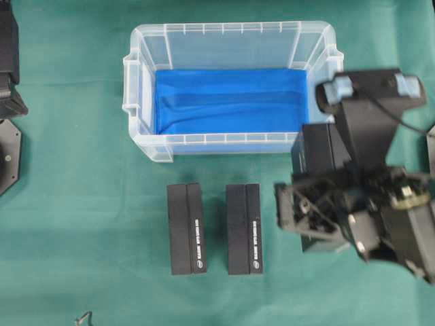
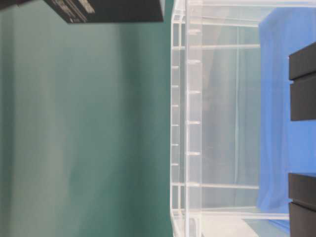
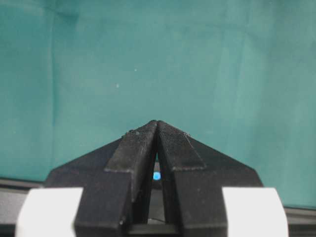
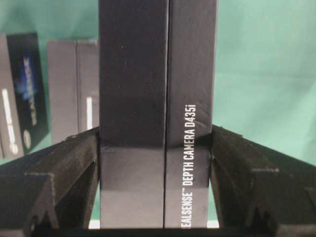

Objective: Take the box out of the case with the right arm.
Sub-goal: 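Carry the box over the front wall and lower it right of the others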

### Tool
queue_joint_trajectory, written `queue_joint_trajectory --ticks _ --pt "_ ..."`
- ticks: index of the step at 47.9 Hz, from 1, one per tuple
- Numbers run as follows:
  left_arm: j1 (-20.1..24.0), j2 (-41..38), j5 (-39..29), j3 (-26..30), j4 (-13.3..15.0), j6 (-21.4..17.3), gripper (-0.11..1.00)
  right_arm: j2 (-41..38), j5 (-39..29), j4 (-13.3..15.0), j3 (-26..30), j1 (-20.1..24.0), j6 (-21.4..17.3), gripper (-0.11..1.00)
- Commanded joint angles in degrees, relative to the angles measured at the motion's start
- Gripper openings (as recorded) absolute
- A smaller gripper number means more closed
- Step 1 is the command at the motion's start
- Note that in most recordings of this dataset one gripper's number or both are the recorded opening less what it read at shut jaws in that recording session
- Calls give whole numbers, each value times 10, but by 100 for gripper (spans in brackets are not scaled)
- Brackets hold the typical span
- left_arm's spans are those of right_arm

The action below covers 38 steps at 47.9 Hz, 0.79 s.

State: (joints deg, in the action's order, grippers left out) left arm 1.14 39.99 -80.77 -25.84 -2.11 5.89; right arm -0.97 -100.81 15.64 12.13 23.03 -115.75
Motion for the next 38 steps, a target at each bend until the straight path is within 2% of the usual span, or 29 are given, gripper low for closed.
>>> queue_joint_trajectory --ticks 1,21,30,38 --pt "2 0 3 13 -2 0 0 16 -4 3 17 14 -11 64" --pt "1 0 3 13 -2 0 0 8 4 1 -7 17 -18 64" --pt "2 0 3 13 -2 0 0 2 74 -10 -61 17 -47 64" --pt "2 0 3 13 -2 0 0 1 153 -21 -134 18 -79 64"
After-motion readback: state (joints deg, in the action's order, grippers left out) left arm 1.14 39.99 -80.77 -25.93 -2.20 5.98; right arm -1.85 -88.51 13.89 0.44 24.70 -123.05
